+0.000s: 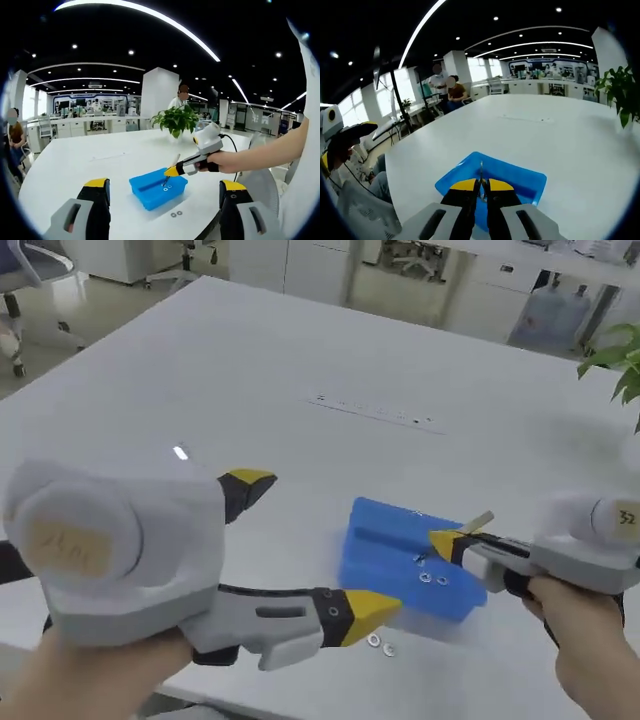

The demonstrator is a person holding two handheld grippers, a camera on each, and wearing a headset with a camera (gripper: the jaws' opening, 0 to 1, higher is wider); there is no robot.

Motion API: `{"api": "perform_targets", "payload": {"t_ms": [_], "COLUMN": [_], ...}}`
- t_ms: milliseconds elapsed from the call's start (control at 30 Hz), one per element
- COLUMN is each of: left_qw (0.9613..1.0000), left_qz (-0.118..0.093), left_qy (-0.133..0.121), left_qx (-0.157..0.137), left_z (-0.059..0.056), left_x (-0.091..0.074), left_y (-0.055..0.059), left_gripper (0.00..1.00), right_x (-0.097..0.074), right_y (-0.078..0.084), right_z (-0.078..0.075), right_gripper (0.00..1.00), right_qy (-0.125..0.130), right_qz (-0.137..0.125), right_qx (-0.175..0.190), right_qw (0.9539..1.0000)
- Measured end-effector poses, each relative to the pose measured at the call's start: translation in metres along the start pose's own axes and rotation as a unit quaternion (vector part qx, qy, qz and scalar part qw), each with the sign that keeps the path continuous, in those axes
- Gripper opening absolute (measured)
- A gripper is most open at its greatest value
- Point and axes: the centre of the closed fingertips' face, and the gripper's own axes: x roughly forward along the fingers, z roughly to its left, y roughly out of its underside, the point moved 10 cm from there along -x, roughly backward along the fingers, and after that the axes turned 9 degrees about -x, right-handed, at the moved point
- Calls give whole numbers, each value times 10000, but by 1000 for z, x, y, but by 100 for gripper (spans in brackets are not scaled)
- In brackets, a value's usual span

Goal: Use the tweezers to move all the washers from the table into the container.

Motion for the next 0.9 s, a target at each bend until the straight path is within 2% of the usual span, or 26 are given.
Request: {"api": "perform_targets", "payload": {"t_ms": [100, 233, 400, 633, 900], "left_qw": [9998, 9998, 9996, 9996, 9996], "left_qz": [105, 62, 74, 96, 82], "left_qy": [-150, -165, -263, -249, -261], "left_qx": [8, -84, -72, -75, -76], "left_z": [1, 1, 3, 3, 4], "left_x": [1, 2, 6, 12, 13], "left_y": [5, 6, 3, 2, 0], "left_gripper": [92, 92, 92, 91, 91], "right_x": [3, 3, 4, 7, 12], "right_y": [2, 5, 6, 1, 2], "right_z": [0, -2, -4, -8, -8], "right_gripper": [3, 3, 3, 3, 3], "right_qy": [-119, -216, -297, -343, -404], "right_qz": [35, 42, 79, 56, 188], "right_qx": [-2, 123, 89, 75, -78], "right_qw": [9999, 9997, 9995, 9994, 9990]}}
